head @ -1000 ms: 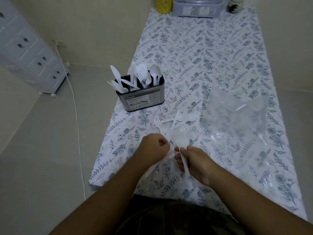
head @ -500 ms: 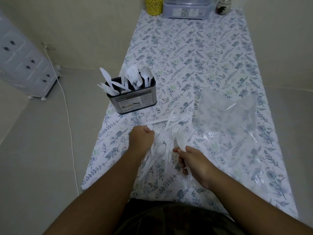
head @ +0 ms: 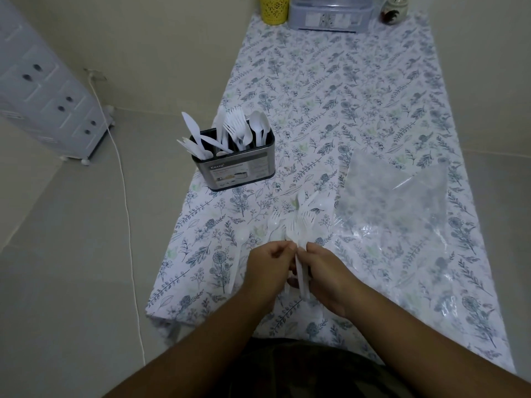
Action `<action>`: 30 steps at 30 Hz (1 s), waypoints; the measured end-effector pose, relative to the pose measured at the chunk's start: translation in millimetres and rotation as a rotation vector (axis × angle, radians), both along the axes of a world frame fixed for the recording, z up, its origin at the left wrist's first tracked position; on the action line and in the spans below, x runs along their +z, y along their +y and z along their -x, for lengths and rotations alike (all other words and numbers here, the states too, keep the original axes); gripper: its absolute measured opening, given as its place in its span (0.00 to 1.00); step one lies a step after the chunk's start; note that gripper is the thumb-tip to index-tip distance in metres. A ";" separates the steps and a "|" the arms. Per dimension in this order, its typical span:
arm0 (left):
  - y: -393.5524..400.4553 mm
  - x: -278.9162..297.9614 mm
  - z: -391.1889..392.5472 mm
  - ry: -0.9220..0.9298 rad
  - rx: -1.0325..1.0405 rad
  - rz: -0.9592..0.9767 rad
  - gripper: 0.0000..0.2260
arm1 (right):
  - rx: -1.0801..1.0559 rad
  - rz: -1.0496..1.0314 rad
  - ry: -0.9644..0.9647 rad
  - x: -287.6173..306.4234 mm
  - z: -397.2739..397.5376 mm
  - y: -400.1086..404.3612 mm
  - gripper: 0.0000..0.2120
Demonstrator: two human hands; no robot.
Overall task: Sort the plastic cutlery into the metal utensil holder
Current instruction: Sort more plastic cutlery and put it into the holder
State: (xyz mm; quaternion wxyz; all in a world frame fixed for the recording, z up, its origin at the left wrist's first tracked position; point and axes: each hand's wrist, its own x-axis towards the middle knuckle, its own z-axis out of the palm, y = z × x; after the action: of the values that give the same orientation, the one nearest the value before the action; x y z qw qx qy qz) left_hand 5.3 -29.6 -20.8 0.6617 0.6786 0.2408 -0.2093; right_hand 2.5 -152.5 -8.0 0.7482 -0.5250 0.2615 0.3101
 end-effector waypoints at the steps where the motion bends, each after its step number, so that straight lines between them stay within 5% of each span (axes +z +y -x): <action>1: -0.9 0.4 1.0 -0.015 0.002 -0.015 0.07 | -0.006 -0.018 0.005 0.2 -0.1 0.5 0.10; 11: 10.2 -7.7 8.9 -0.013 0.064 -0.002 0.10 | -0.006 -0.001 0.021 -4.5 -1.6 -1.5 0.12; 14: 7.8 -4.6 8.5 -0.121 -0.011 -0.152 0.08 | 0.043 -0.019 -0.007 -5.8 1.3 -0.4 0.13; 18: 12.7 -6.5 -1.0 -0.433 -0.327 -0.534 0.07 | 0.042 -0.006 -0.034 -12.1 4.6 -3.0 0.10; 21: 16.1 -5.3 -12.3 -0.532 -0.636 -0.650 0.09 | 0.041 0.009 -0.031 -15.9 5.9 -9.8 0.10; 26: 35.5 -23.4 -32.9 -0.407 -0.415 -0.821 0.06 | -0.043 0.084 0.024 -22.3 6.5 -17.2 0.09; 30: 45.2 -41.2 -41.1 -0.220 -0.453 -0.898 0.08 | -0.025 0.167 0.019 -24.6 7.1 -22.0 0.08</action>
State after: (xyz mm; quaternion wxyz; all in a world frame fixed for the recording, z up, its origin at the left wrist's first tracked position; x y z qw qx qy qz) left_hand 46.4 15.6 -62.0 0.2645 0.9489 0.0831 -0.1506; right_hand -4.7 -174.5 -32.5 0.7031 -0.5794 0.3000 0.2829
